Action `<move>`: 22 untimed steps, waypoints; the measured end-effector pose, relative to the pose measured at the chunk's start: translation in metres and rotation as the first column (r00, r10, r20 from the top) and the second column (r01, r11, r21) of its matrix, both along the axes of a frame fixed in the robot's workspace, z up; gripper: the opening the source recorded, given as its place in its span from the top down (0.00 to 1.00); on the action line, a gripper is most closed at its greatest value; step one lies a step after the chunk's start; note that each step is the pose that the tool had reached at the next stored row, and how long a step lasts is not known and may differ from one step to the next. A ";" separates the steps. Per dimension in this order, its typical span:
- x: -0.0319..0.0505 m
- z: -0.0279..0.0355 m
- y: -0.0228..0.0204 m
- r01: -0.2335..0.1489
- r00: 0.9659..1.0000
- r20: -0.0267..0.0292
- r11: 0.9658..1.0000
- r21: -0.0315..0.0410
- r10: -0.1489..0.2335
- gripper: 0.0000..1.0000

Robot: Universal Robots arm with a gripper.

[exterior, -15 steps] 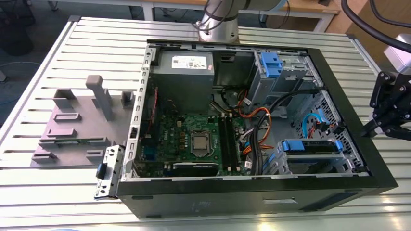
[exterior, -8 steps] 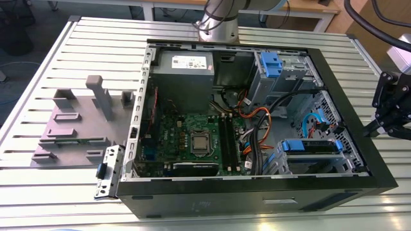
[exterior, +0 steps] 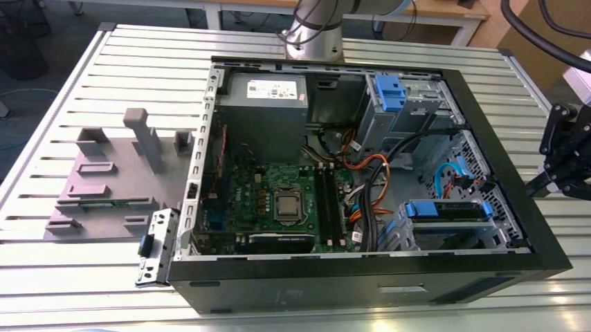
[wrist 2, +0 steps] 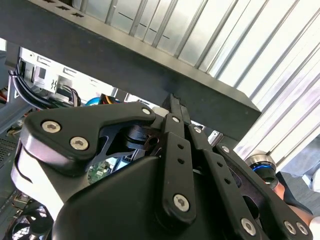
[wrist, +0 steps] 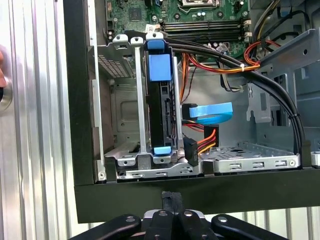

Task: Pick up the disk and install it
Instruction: 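Insert the first disk wire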

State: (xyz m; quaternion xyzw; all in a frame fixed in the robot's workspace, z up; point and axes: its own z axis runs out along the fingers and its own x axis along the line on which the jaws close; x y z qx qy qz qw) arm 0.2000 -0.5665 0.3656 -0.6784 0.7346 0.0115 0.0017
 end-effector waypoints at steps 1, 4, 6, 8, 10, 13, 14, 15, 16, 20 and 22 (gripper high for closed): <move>0.0007 0.0000 0.0000 0.000 1.000 0.000 1.000 0.000 0.000 0.89; 0.0026 0.0000 0.0000 0.000 1.000 0.000 1.000 0.000 0.000 0.89; 0.0038 0.0000 0.0000 0.000 1.000 0.000 1.000 0.000 0.000 0.89; 0.0048 0.0000 0.0000 0.000 1.000 0.000 1.000 0.000 0.000 0.89; 0.0060 0.0000 0.0000 0.000 1.000 0.000 1.000 0.000 0.000 0.89; 0.0078 0.0000 0.0000 0.000 1.000 0.000 1.000 0.000 0.000 0.89; 0.0084 0.0000 0.0000 0.000 1.000 0.000 1.000 0.000 0.000 0.89; 0.0091 -0.0001 0.0000 0.000 1.000 0.000 1.000 0.000 0.000 0.89; 0.0096 -0.0001 0.0000 0.000 1.000 0.000 1.000 0.000 0.000 0.89; 0.0121 -0.0001 0.0000 0.000 1.000 0.000 1.000 -0.001 0.000 0.89; 0.0133 0.0000 0.0000 0.000 1.000 0.000 1.000 -0.001 0.000 0.89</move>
